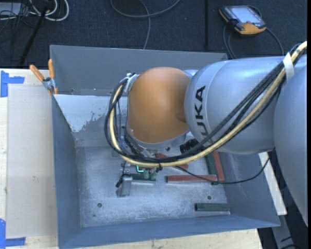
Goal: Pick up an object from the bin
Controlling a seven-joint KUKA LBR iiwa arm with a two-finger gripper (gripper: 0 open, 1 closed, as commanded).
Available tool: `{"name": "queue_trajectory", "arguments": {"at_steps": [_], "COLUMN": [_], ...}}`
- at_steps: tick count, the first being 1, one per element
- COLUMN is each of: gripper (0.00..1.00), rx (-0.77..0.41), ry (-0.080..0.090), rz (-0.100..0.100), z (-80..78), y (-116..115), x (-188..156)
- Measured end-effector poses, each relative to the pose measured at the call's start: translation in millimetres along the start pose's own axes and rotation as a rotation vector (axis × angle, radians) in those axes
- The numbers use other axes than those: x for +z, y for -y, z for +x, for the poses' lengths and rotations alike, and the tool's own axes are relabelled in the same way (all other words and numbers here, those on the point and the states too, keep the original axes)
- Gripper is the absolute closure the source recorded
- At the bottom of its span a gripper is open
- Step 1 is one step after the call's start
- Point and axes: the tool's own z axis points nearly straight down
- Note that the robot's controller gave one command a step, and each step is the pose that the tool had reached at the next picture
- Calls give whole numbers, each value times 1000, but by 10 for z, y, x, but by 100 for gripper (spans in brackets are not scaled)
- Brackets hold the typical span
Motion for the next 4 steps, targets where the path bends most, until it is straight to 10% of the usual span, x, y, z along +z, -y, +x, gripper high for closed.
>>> {"name": "queue_trajectory", "arguments": {"at_steps": [3,4], "gripper": [0,0], "rx": [-128,117], "ry": [5,10], "rz": [-1,-3], "z": [-364,-449], "y": [611,759], "x": [767,674]}}
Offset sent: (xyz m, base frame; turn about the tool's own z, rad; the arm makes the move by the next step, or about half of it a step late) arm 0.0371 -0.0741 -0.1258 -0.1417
